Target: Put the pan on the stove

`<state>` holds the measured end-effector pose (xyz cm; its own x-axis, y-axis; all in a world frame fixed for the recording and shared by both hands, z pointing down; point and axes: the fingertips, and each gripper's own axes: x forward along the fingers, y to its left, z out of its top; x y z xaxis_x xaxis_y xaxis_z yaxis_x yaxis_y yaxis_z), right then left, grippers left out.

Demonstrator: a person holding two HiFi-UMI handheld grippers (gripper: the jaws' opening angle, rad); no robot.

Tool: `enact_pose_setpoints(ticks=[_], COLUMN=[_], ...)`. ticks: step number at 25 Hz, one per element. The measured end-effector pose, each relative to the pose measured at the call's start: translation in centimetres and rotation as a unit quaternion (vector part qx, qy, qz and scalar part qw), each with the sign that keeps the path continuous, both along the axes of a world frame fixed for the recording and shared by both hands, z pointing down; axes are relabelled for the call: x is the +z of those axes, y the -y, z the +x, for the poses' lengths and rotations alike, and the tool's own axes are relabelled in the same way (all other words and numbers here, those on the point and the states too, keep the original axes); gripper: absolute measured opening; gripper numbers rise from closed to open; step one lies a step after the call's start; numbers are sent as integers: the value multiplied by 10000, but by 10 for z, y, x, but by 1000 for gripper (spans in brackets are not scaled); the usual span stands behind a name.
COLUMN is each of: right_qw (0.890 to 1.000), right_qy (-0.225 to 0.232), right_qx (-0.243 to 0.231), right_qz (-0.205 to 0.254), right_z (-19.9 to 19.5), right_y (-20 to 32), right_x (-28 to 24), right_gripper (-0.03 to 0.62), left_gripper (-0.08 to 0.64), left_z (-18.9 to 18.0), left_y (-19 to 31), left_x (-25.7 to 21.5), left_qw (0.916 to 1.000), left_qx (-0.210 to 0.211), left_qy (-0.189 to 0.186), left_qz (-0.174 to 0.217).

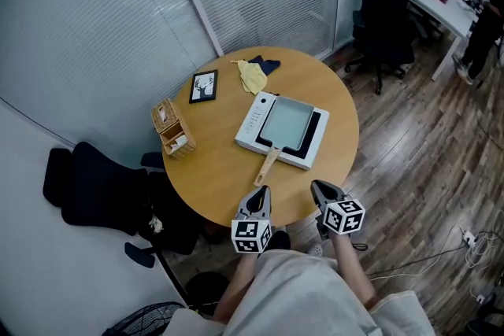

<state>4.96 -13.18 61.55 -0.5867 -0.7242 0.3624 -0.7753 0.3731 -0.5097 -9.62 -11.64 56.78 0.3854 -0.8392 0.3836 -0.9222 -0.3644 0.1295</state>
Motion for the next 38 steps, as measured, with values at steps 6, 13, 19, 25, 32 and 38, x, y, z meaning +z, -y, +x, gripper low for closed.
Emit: enact_pose_setpoints(ticks=[6,13,19,25,32,38], right_qw=[10000,9999,9999,9998,9998,9998], right_qy=[-40,-98,-82,-174,-186,-189], right_qx=[85,73,65,-14,-43,-55], right_qz=[-17,-26,-55,-13,-37,-76], right_z=[4,5,3,-1,-4,-5], right_y=[-3,-6,-7,-5,-3,-2], right_x=[2,5,5,6,5,7], right_gripper=[23,23,23,23,23,23], left_gripper=[28,28,28,28,28,28], left_z=[1,-2,-3,-5,-7,-9], left_y=[-6,-11,-13,-11,-9,-8], left_x=[5,10,11,12,11,12], left_qw=[9999,9997,9996,9996,9996,9996], left_qx=[89,90,90,119,89,65], left_qy=[23,-5,-33,-82,-105,-92], left_qz=[-72,-208,-255,-255,-250,-263])
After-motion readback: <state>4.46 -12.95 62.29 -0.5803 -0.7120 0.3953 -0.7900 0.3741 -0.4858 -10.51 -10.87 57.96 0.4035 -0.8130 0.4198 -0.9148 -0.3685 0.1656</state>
